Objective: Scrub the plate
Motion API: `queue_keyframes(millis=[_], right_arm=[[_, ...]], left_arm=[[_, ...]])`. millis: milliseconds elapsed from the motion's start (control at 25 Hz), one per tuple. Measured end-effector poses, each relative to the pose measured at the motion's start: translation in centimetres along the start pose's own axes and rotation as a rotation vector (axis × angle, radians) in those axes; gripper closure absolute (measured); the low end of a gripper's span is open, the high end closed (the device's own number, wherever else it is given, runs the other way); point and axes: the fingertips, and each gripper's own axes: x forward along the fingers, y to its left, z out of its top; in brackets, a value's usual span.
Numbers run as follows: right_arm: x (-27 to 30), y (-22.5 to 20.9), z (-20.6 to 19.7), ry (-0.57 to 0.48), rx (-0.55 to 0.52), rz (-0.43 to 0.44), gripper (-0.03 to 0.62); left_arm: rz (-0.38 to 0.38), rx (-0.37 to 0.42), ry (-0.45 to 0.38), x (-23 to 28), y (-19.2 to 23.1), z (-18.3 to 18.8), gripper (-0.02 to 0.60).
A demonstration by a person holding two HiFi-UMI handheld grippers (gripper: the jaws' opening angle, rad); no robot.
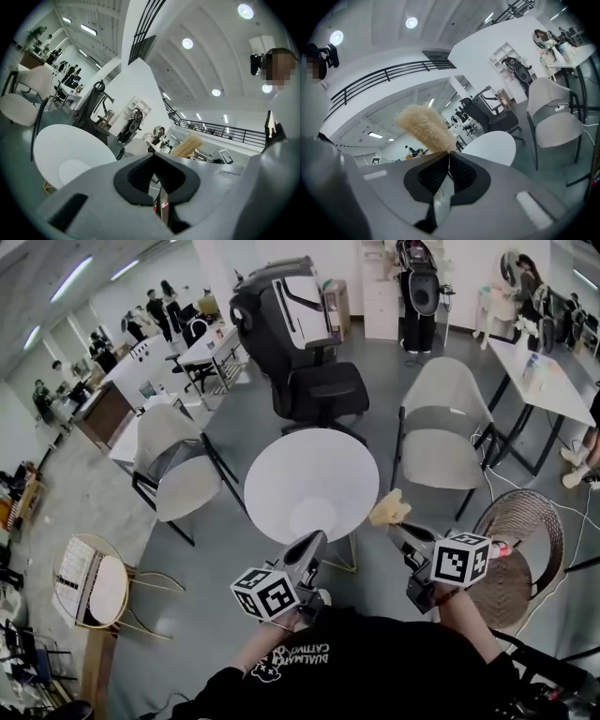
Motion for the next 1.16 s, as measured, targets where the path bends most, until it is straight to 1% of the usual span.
queue_keyframes(millis=[200,360,440,560,680,760,840,920,1000,1160], right_arm=[[-1.2,-2.2,-2.3,0.038,-0.010,-0.034,0.586],[-2.5,-1.2,-3.2,0.046,-0.031,-0.030,0.586],[-2.2,-0.8,-2.7,0.043,-0.039,-0.035,0.586],[-0.6,-1.8,-0.9,0.026,-0.043,-0.049,0.586],[-0.6,-2.2,0.0,-0.010,-0.033,-0.073,0.586],[-0.8,-1.5,-0.2,-0.025,-0.029,-0.095,0.586],[-0.4,-0.8,-0.3,-0.029,-0.031,-0.119,0.586],[0.4,0.1,-0.4,-0.035,-0.032,-0.133,0.585],[1.2,1.4,-1.5,-0.030,-0.041,-0.141,0.586],[2.9,3.5,-3.3,-0.009,-0.065,-0.159,0.585]], left_arm=[[0.015,0.021,0.008,-0.4,-1.1,-2.6,0.584],[0.024,0.020,0.006,-1.8,-2.0,-3.4,0.584],[0.020,0.017,0.009,-1.9,-1.8,-3.0,0.584],[0.008,0.022,0.022,-0.5,-0.2,-1.6,0.584],[-0.001,0.034,0.054,-0.2,0.0,-1.2,0.584],[-0.016,0.051,0.068,-1.2,-0.4,-0.7,0.584],[-0.021,0.073,0.063,-2.3,-0.1,0.4,0.584],[-0.016,0.065,0.051,-3.4,0.7,1.5,0.584],[-0.020,0.050,0.048,-5.2,1.5,1.7,0.584],[-0.019,0.056,0.061,-7.6,3.0,2.5,0.584]])
